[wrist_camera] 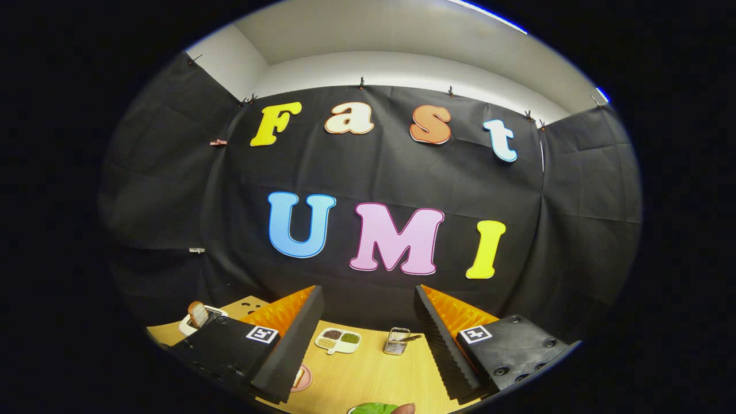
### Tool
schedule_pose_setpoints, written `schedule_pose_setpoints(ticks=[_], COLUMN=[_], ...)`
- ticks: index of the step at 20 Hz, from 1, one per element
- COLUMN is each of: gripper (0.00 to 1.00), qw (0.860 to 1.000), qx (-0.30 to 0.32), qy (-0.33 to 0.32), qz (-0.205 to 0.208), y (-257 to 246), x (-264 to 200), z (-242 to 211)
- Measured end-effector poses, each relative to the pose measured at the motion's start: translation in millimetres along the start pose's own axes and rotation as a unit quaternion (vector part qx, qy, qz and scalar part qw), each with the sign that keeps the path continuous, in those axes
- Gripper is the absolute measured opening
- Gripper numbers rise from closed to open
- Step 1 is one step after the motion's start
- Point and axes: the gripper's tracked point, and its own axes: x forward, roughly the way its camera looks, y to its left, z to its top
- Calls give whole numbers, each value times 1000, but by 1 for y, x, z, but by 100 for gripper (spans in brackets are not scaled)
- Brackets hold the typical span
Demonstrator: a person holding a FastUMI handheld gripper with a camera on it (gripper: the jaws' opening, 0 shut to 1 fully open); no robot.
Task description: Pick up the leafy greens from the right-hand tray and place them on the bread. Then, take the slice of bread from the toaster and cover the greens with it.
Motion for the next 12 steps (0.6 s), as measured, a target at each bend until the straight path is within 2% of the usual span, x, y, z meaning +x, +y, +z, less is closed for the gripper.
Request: schedule_pose_setpoints(ticks=[5,12], gripper=[98,97], qw=[998,982], qx=[5,10], qy=[46,159], qz=[44,98], y=[-7,-27], x=[-3,-36], z=[-34,-142])
